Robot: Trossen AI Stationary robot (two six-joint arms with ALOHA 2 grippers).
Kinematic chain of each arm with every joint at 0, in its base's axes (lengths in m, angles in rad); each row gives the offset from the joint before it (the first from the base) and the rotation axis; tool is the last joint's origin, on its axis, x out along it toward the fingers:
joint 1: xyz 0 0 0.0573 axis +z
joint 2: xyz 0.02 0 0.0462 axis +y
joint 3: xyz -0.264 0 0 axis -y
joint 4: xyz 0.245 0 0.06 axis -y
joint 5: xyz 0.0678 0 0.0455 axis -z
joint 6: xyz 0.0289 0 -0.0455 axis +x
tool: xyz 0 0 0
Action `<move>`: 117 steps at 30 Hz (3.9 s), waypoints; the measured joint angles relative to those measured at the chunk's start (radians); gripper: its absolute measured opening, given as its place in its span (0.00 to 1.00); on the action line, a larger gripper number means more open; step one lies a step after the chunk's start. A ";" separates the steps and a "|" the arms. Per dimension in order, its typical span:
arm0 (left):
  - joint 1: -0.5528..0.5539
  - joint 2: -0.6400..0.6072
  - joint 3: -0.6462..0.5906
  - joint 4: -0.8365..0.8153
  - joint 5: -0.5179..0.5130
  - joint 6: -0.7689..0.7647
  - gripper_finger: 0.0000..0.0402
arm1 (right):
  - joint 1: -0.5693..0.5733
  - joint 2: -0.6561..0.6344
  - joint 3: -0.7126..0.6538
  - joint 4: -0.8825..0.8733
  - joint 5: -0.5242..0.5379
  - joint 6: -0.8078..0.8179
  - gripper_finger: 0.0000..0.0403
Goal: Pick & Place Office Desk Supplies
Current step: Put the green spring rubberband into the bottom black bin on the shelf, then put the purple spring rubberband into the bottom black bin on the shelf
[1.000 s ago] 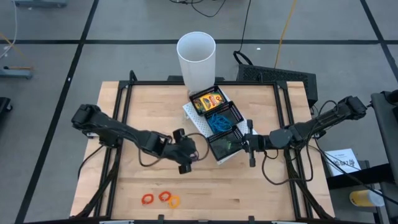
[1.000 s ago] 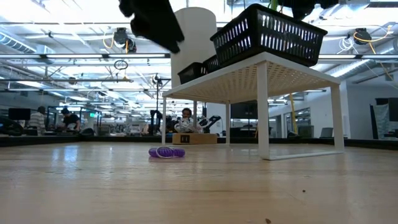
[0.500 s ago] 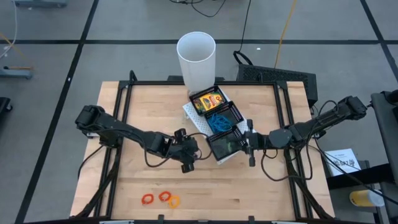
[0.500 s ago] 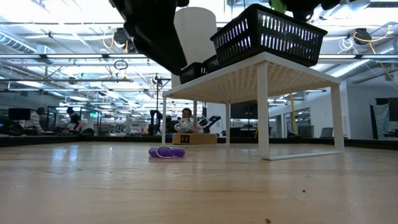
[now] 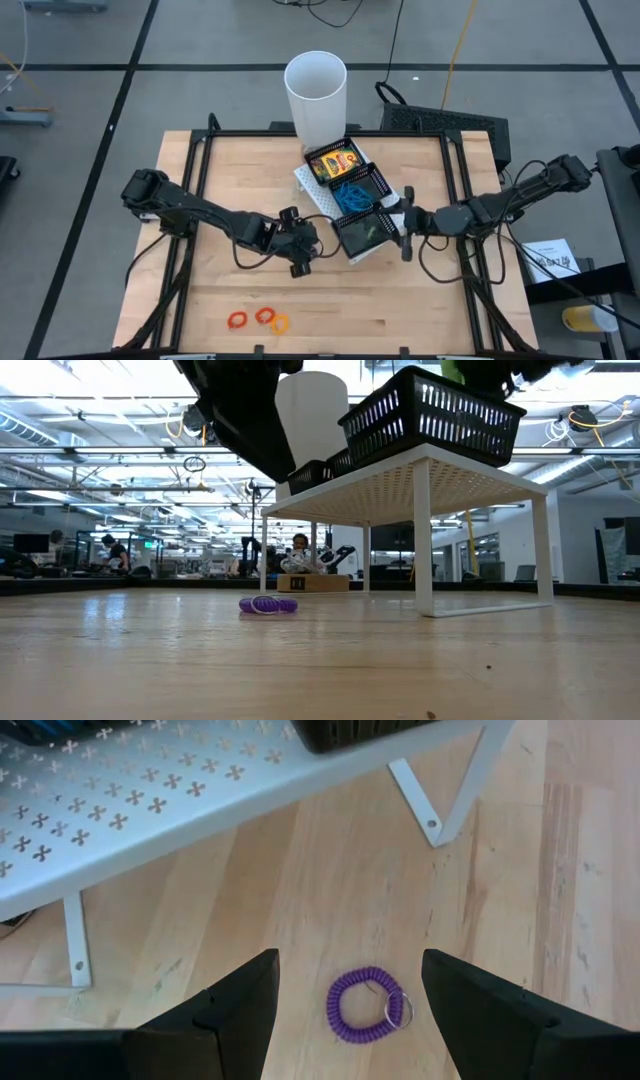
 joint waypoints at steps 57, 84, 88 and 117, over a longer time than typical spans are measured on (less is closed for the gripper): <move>0.041 0.097 -0.411 0.513 0.073 -0.160 0.63 | 0.009 -0.167 -0.041 -0.065 -0.006 0.038 0.54; 0.043 0.034 -0.415 0.358 0.081 -0.136 0.06 | 0.009 -0.166 -0.042 -0.053 -0.001 0.053 0.52; 0.029 -0.098 -0.413 0.325 -0.012 -0.104 0.03 | 0.009 -0.156 -0.042 -0.005 -0.002 0.046 0.52; -0.031 -0.346 -0.412 1.063 -0.154 0.716 0.04 | -0.096 0.285 -0.042 0.686 -0.147 -0.026 0.52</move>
